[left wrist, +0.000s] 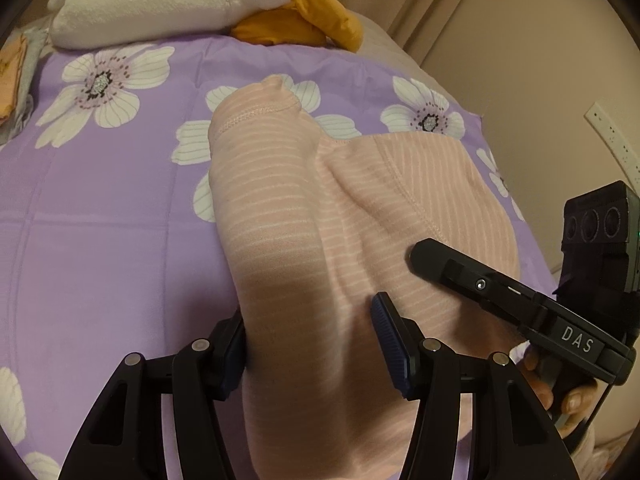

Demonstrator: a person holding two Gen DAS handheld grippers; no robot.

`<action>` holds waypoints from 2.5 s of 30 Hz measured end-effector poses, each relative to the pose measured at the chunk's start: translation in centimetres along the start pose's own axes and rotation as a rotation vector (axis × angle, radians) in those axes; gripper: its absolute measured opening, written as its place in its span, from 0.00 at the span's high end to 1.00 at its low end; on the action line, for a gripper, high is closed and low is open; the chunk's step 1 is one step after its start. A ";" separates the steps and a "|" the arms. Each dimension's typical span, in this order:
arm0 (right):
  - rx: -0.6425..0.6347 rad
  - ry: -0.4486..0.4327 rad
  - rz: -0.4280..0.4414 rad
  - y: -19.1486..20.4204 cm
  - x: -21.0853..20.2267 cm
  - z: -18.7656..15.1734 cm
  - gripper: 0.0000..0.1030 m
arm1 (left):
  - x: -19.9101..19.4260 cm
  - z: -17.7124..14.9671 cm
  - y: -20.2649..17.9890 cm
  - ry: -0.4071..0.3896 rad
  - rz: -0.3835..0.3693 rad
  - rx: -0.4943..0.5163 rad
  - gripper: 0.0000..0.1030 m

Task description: Fold small clothes

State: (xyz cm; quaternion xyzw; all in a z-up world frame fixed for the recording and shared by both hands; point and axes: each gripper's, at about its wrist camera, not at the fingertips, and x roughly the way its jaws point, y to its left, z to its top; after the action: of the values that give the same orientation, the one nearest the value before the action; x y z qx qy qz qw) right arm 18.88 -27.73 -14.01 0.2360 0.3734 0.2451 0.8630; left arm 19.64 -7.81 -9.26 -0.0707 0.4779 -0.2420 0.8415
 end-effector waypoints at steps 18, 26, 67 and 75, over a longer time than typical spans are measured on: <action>-0.035 -0.004 0.014 3.2 -0.5 -0.3 0.74 | -3.1 -1.3 0.5 -0.038 0.016 -0.003 0.45; -0.056 0.000 0.022 4.6 -0.4 -0.7 0.74 | -4.6 -1.8 1.3 -0.053 0.026 -0.013 0.45; -0.095 0.104 0.052 9.2 5.8 -1.8 0.73 | -6.3 -3.0 7.1 -0.045 0.083 -0.102 0.45; -0.082 0.128 0.045 8.9 7.1 -2.1 0.73 | -5.4 -3.1 7.7 -0.024 0.089 -0.114 0.45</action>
State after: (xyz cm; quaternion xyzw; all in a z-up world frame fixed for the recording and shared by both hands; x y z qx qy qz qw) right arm 19.39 -16.14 -13.81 0.1925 0.4122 0.2943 0.8405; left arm 17.42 1.83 -9.48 -0.1002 0.4834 -0.1757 0.8517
